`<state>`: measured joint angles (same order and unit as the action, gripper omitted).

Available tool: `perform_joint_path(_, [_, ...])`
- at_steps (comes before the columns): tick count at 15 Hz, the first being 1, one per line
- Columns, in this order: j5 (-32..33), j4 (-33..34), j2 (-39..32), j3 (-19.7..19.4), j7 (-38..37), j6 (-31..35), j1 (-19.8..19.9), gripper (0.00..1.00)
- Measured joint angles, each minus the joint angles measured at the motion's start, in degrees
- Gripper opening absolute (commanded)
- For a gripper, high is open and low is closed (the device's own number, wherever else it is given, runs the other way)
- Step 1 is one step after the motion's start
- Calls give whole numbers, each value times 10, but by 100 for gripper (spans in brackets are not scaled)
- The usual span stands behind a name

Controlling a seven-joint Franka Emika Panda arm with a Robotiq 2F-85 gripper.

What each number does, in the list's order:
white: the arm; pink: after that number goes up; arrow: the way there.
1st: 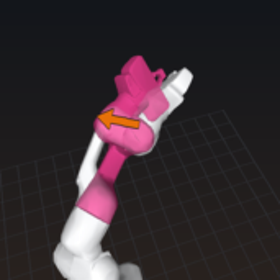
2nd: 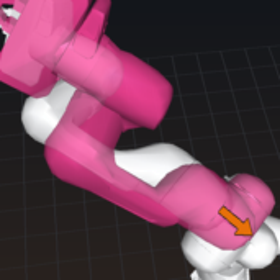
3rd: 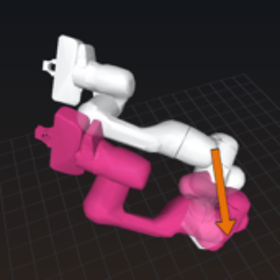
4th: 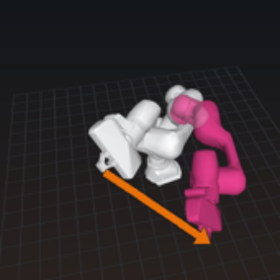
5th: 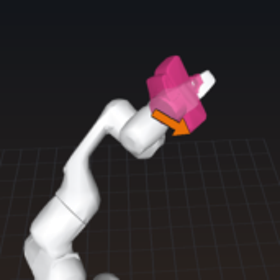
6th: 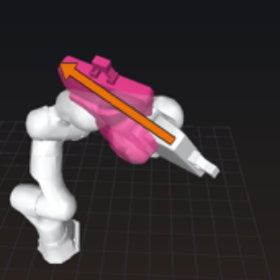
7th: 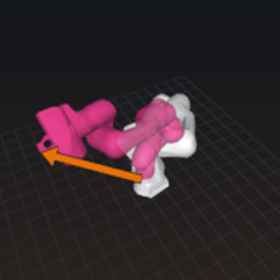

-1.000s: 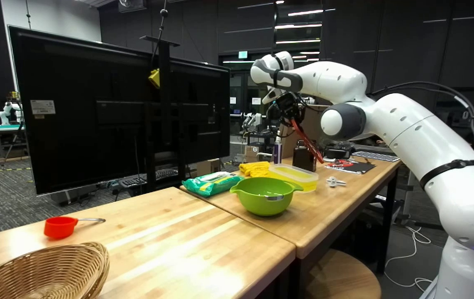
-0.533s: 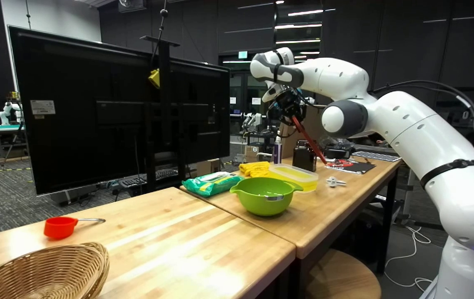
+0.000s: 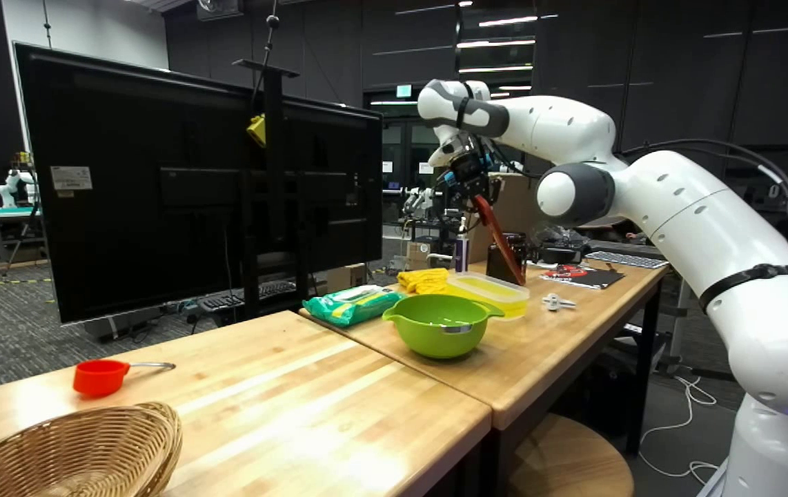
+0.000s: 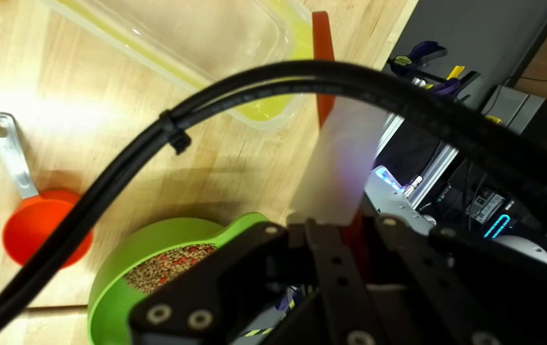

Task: Put the lid on the yellow lunch box

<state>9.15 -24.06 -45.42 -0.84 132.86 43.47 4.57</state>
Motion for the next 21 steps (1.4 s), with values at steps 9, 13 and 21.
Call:
perform_joint_path(9, [-16, -3, -12, 10, 0, -36, 6, 3])
perform_joint_path(13, [-24, -2, -21, 13, -4, -45, 10, 3])
perform_joint_path(21, [-196, 2, -25, 37, -201, 11, 65, 3])
